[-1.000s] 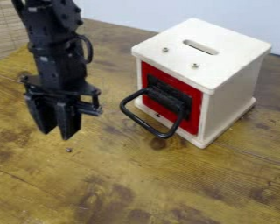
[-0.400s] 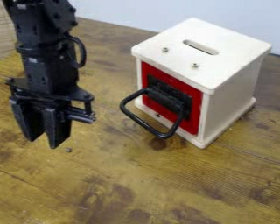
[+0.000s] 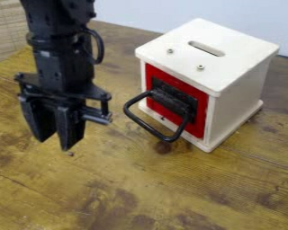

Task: Close the drawer

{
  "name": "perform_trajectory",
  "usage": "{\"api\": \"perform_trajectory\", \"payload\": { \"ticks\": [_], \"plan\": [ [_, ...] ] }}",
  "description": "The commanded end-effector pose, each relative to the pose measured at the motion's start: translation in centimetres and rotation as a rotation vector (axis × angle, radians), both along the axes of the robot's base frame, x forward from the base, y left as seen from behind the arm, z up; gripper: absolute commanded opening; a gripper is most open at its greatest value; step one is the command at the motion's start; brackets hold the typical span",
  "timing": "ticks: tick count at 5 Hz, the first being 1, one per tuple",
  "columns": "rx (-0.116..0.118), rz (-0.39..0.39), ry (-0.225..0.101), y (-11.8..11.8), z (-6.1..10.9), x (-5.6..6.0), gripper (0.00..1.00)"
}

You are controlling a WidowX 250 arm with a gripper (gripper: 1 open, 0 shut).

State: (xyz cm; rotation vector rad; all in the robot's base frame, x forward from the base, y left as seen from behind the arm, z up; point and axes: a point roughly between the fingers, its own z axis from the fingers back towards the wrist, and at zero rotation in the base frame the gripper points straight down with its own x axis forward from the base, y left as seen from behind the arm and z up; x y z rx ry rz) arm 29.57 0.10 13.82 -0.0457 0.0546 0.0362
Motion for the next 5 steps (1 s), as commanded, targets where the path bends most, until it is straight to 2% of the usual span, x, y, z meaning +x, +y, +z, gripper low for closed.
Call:
{"api": "perform_trajectory", "payload": {
  "ticks": [1, 2, 3, 5],
  "plan": [
    [-0.006, -0.002, -0.067, 0.8, 0.9, 1.5, 0.0],
    [-0.013, 0.003, -0.066, 1.5, 0.2, 2.2, 0.0],
    [-0.008, 0.014, -0.063, 2.4, -0.5, 2.6, 0.0],
    [-0.017, 0.073, -0.077, 3.9, -1.8, 2.6, 0.0]
  ]
}}
